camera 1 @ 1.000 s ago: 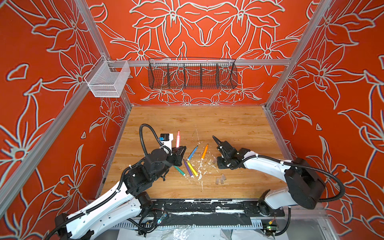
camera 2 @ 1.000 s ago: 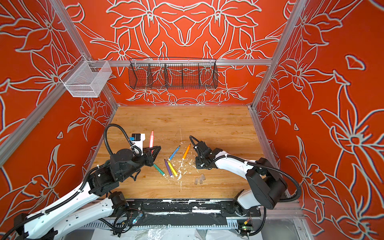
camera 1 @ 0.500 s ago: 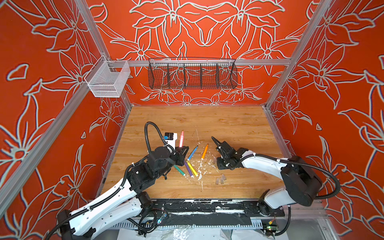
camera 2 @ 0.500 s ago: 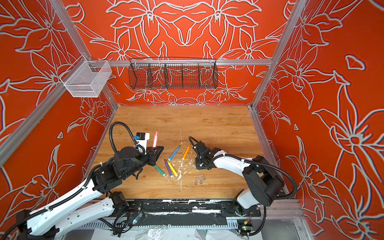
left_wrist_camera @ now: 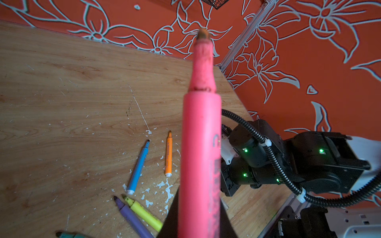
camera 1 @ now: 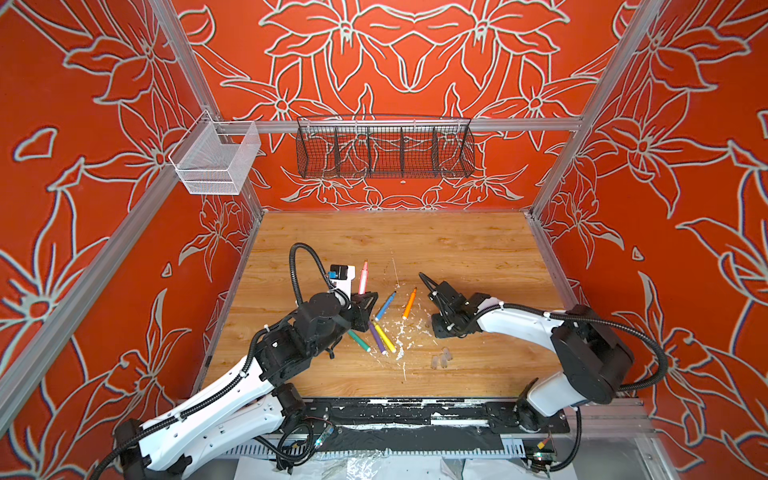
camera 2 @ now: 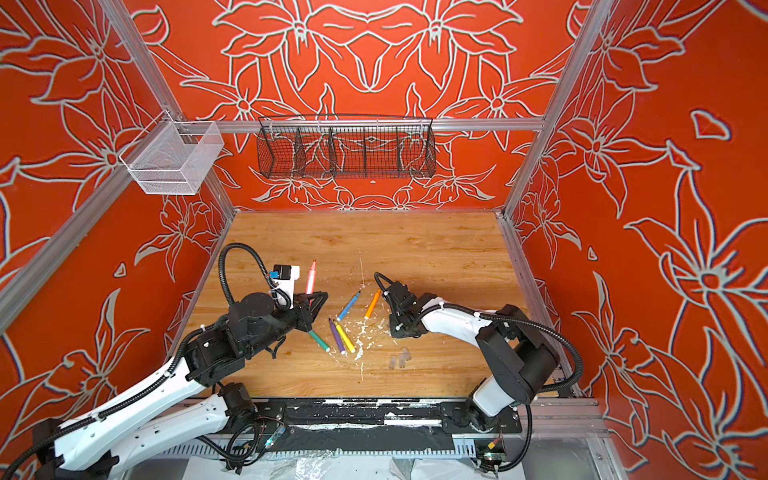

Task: Insert the pens into the pen caps
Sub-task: 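Grasp one translucent pen cap with the right gripper and lift it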

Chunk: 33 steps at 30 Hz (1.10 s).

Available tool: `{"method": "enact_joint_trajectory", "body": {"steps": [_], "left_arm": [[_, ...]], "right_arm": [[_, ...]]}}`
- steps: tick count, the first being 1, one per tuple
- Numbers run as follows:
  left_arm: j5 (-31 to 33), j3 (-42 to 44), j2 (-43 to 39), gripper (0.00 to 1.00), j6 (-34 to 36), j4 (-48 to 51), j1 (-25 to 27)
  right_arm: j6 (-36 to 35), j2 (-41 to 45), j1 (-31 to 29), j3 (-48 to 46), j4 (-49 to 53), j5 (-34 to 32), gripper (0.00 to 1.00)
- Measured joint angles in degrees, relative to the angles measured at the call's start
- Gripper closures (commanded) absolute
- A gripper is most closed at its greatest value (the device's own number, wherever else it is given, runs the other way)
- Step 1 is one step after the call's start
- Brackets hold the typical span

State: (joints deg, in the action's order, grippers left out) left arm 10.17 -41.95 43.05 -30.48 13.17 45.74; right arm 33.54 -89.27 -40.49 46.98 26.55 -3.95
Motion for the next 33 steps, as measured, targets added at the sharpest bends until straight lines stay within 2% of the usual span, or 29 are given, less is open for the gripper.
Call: {"method": "enact_joint_trajectory", "body": {"steps": [7, 13, 25, 28, 33], "left_arm": [[-0.7, 0.1, 0.0, 1.0, 0.9, -0.5, -0.1], [-1.5, 0.4, 0.4, 1.0, 0.9, -0.9, -0.6], [-1.4, 0.7, 0.4, 1.0, 0.9, -0.9, -0.7], [-1.4, 0.7, 0.3, 1.0, 0.9, -0.9, -0.8], [-1.3, 0.7, 0.3, 1.0, 0.9, -0.9, -0.8]], "right_arm": [[0.1, -0.8, 0.0, 0.8, 1.3, -2.5, 0.8], [0.1, -2.0, 0.0, 2.1, 2.4, -3.8, 0.73], [0.1, -4.1, 0.0, 4.3, 3.2, -4.8, 0.69], [0.1, -4.3, 0.2, 4.4, 3.1, -4.8, 0.69], [0.1, -4.8, 0.7, 4.9, 2.7, -4.3, 0.78]]}}
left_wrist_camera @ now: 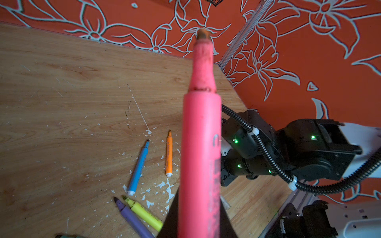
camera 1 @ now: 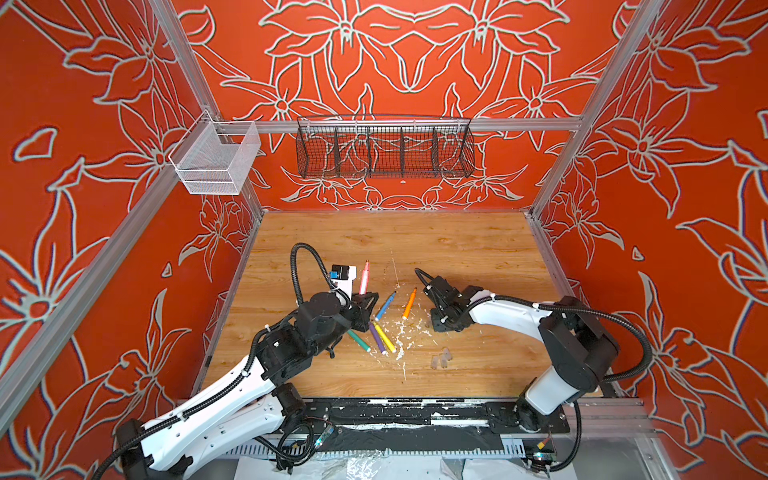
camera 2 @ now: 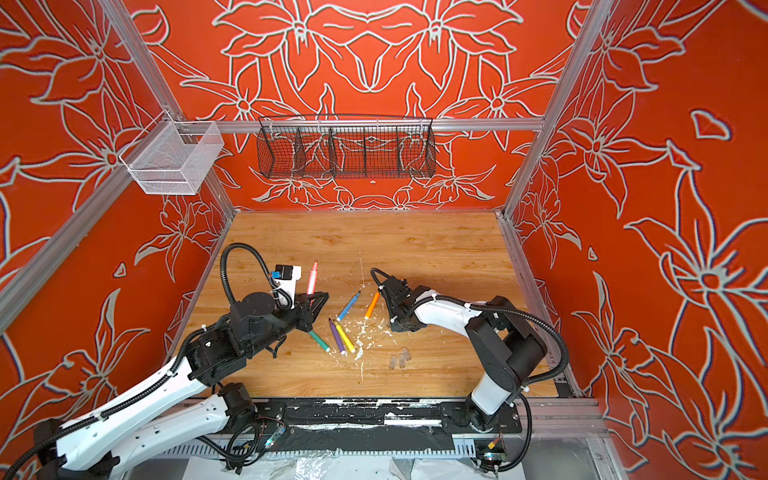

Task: Insert the pens into the pen caps
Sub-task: 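Grasp one translucent pen cap with the right gripper and lift it, then bring the held cap down onto the pink marker tip held by the left gripper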

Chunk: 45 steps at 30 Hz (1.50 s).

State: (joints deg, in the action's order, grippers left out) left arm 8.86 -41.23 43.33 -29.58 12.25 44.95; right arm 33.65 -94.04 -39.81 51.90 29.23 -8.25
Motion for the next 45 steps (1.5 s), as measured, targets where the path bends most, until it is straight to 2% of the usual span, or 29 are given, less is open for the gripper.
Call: {"method": "enact_joint_trajectory", "body": {"steps": [11, 15, 18, 20, 24, 28, 33, 36, 41, 45], "left_arm": [[-2.0, 0.0, 0.1, 1.0, 0.2, -1.0, 0.0], [-4.6, -0.7, 1.2, 1.0, -2.3, 0.1, -0.2], [-9.1, -4.9, 3.9, 1.0, -4.5, 4.3, -0.5], [-12.9, -6.7, 4.6, 1.0, -4.3, 3.8, -0.6], [-16.9, -5.6, 4.3, 1.0, 0.5, 1.8, -0.6], [-19.2, 1.9, 2.9, 1.0, 4.5, -3.9, -0.7], [-26.3, 7.5, 2.7, 1.0, 10.0, -5.7, -0.7], [-28.0, 9.2, 0.8, 1.0, 12.3, -7.4, -0.7], [-28.2, 11.2, -4.1, 1.0, 14.8, -7.9, -0.7], [-30.0, 11.3, -5.2, 1.0, 16.2, -9.3, -0.7]], "right_arm": [[0.0, -0.1, 0.0, 0.0, -0.7, 0.2, 0.88], [0.2, 0.3, 0.1, -0.4, -1.0, -0.3, 0.89], [0.9, 2.1, 0.5, -2.0, -1.0, -0.7, 0.91], [1.4, 4.2, 0.8, -3.8, -0.3, -1.1, 0.95], [3.1, 12.1, 0.9, -6.2, 2.6, -2.3, 0.96], [7.2, 24.9, 0.9, -6.9, 3.0, -1.9, 0.97], [13.3, 40.6, 0.3, -12.9, -6.9, 0.2, 0.97], [15.8, 46.9, 0.0, -19.2, -15.0, 0.8, 0.97], [18.3, 52.6, -0.1, -23.2, -23.8, 1.2, 0.97], [20.3, 53.5, -0.4, -23.4, -33.1, 2.9, 1.0]]}}
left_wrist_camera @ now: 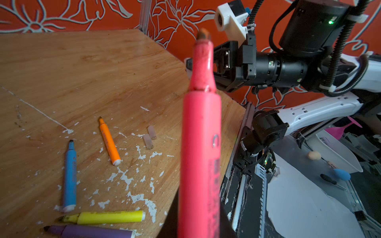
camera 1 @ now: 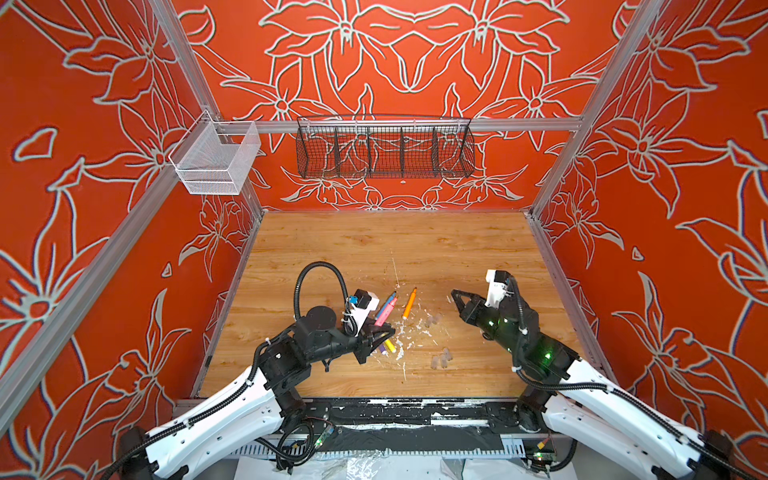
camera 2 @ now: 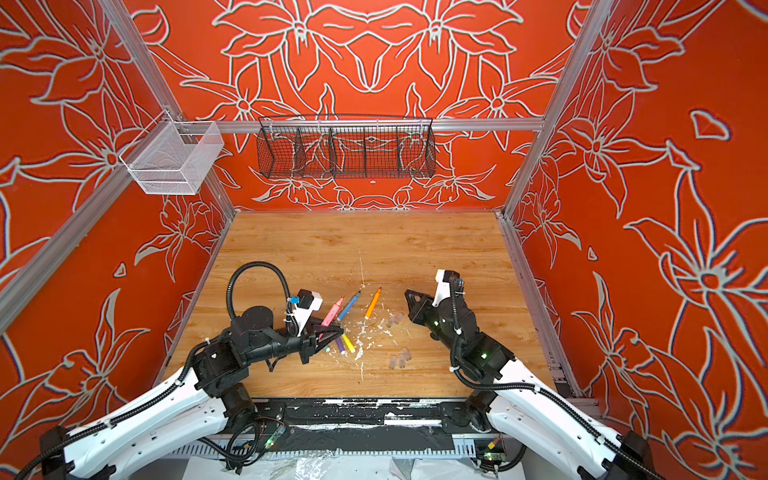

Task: Insert the pens into the pen caps
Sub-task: 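Bring the held cap down onto the pink marker tip held by the left gripper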

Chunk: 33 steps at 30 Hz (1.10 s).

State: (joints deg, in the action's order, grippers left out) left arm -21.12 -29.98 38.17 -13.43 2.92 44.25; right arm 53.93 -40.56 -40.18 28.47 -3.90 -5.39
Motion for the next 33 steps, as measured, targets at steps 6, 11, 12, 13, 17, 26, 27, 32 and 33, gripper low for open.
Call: {"method": "enact_joint_trajectory", "body": {"steps": [6, 11, 12, 13, 17, 26, 27, 32, 33], "left_arm": [[-3.0, 0.1, 3.0, 1.0, 0.2, -4.6, 0.0], [-4.3, 0.1, 7.2, 1.0, -0.3, -7.8, 0.0], [-4.4, 0.0, 8.0, 1.0, -0.4, -8.2, 0.0], [-4.6, 0.0, 8.8, 1.0, -0.5, -8.4, 0.0], [-5.6, 0.0, 10.7, 1.0, -1.0, -9.4, 0.0], [-6.6, -0.5, 12.3, 1.0, -1.8, -11.2, 0.0], [-6.6, -0.5, 12.3, 1.0, -1.9, -11.2, 0.0], [-7.1, -0.5, 12.5, 1.0, -2.3, -11.6, 0.0], [-7.1, -0.5, 12.5, 1.0, -2.4, -11.7, 0.0]], "right_arm": [[1.8, -5.8, -2.1, 0.0, -11.2, 2.1, 1.0], [2.1, -8.9, -4.6, 0.1, -18.3, 3.1, 1.0], [2.0, -9.2, -5.3, 0.1, -19.6, 3.1, 1.0], [2.0, -9.4, -5.8, 0.1, -20.6, 3.2, 1.0], [1.9, -9.6, -7.4, 0.1, -24.5, 3.2, 1.0], [1.3, -10.4, -9.9, 0.2, -31.3, 3.8, 1.0], [1.2, -11.0, -10.2, 0.5, -31.4, 3.9, 1.0], [1.0, -13.2, -11.0, 0.9, -32.5, 4.3, 1.0], [0.9, -13.6, -11.2, 0.9, -32.8, 4.4, 1.0]]}}
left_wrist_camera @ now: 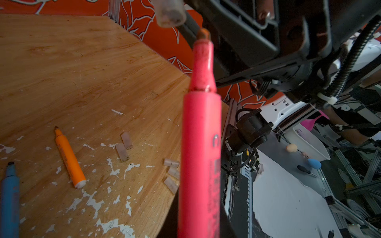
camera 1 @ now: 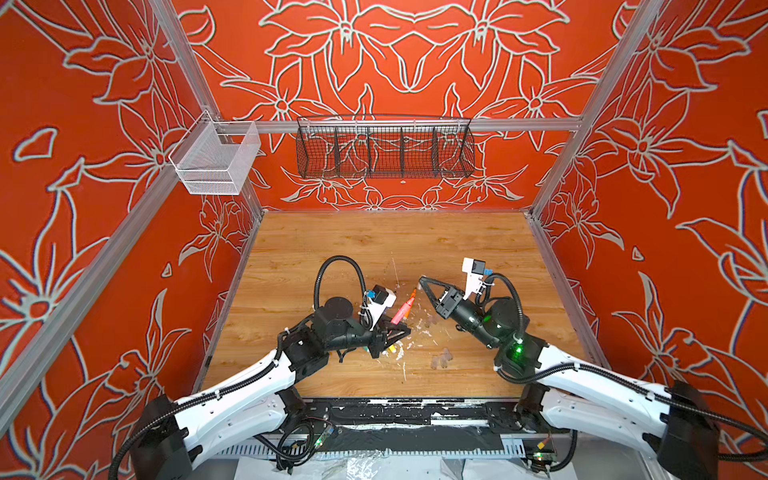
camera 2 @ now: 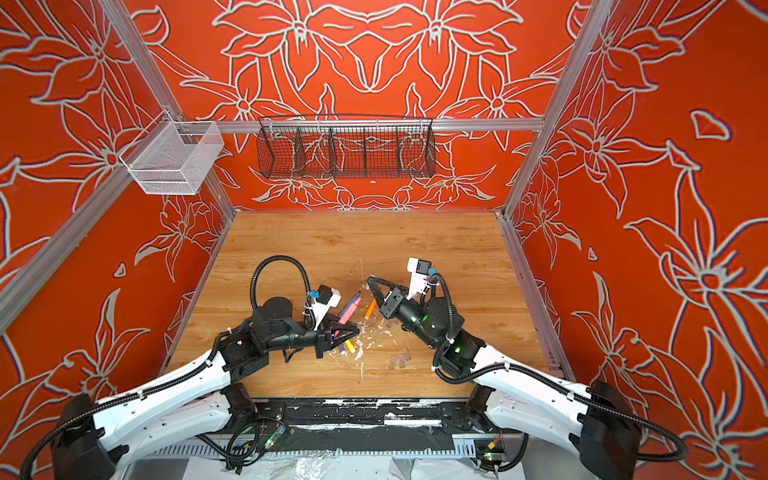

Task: Insert the pens into the pen caps
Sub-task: 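Bring the held cap down onto the pink marker tip held by the left gripper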

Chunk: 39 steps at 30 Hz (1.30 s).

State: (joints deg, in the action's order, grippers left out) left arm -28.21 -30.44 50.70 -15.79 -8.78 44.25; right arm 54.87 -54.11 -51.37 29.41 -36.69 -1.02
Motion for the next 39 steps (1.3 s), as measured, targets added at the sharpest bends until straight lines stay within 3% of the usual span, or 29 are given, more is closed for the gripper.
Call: {"method": "enact_joint_trajectory", "body": {"steps": [39], "left_arm": [[3.7, -1.4, 1.7, 1.0, -2.3, -1.0, 0.0]], "right_arm": [[-0.4, -1.3, -3.1, 0.9, -1.8, -0.2, 1.0]]}}
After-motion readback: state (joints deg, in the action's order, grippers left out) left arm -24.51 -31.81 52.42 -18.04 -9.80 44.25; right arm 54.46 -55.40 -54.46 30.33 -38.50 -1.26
